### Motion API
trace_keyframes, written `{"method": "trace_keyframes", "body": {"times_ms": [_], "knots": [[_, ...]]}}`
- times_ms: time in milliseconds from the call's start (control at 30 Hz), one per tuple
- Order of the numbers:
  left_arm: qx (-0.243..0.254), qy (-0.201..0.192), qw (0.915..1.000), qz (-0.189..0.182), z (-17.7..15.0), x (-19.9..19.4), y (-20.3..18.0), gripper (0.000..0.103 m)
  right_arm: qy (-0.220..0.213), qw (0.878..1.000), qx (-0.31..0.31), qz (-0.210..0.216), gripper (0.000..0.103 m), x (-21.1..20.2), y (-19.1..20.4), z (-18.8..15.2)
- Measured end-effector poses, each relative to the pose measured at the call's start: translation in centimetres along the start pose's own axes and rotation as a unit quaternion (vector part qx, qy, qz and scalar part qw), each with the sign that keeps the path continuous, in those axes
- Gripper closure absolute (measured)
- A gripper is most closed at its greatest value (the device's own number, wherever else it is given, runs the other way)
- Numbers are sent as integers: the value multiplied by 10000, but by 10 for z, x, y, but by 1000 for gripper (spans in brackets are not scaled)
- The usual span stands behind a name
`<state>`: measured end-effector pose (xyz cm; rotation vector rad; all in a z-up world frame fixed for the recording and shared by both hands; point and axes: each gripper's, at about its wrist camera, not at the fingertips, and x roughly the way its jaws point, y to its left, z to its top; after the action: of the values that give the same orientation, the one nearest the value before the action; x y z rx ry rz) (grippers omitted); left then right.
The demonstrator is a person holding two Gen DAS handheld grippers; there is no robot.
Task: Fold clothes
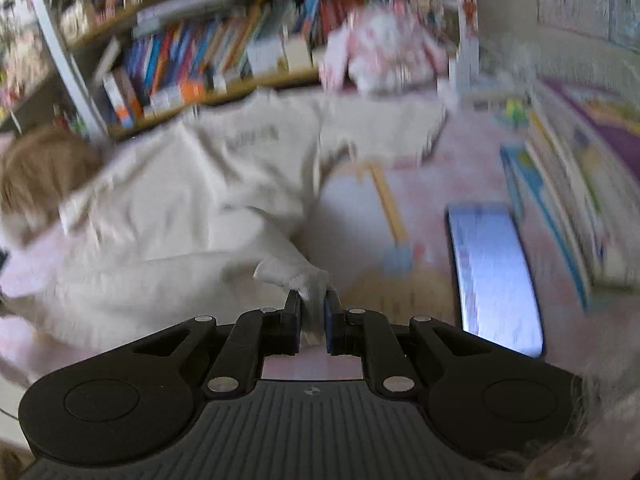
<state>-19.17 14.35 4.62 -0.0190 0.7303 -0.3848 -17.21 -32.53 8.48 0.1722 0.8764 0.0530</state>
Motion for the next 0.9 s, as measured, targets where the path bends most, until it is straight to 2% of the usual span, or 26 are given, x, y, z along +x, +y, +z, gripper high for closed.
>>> {"method": "trace_keyframes", "body": {"times_ms": [100, 167, 233, 267, 333, 400, 467, 567, 600, 633, 667, 733, 833, 900], "knots": [[203, 100, 9997, 61, -5, -3, -2, 97, 205, 9993, -142, -273, 93, 6, 6, -17], [-2, -131, 9999, 102, 3, -12, 6, 97, 170, 9989, -129, -406, 93, 4, 5, -21], [-459, -569, 9973, -18, 15, -26, 15, 97, -42, 9989, 184, -421, 93, -3, -2, -18], [-635, -810, 9945, -198, 23, -34, 18, 97, -189, 9984, 416, -330, 93, -9, -6, -15], [-638, -964, 9921, -479, 34, -42, 19, 94, -574, 9930, 1024, 112, 93, -23, -18, -8], [-392, -762, 9954, -419, 34, -40, 17, 90, -752, 9880, 1278, 422, 93, -33, -22, 0], [-269, -335, 9990, -129, 23, -30, 20, 87, -547, 9912, 1155, 354, 92, -32, -21, 4], [-504, 175, 9984, 205, 0, -19, 33, 72, -287, 9921, 1198, 223, 86, -26, -25, -1], [-631, 282, 9973, 261, -6, -18, 38, 62, -147, 9913, 1290, 215, 83, -22, -26, -5], [-751, 352, 9961, 298, -12, -18, 43, 52, -16, 9909, 1334, 201, 76, -19, -26, -9], [-866, 396, 9949, 323, -17, -20, 46, 47, 93, 9909, 1335, 172, 66, -15, -25, -13], [-1096, 401, 9928, 278, -23, -26, 52, 34, 284, 9903, 1356, 97, 58, -10, -22, -21], [-1579, 145, 9873, 49, -27, -36, 59, 30, 357, 9848, 1696, -78, 57, -10, -24, -35], [-1956, -1, 9807, -71, -28, -34, 63, 30, 322, 9740, 2240, -108, 57, -10, -34, -44]]}}
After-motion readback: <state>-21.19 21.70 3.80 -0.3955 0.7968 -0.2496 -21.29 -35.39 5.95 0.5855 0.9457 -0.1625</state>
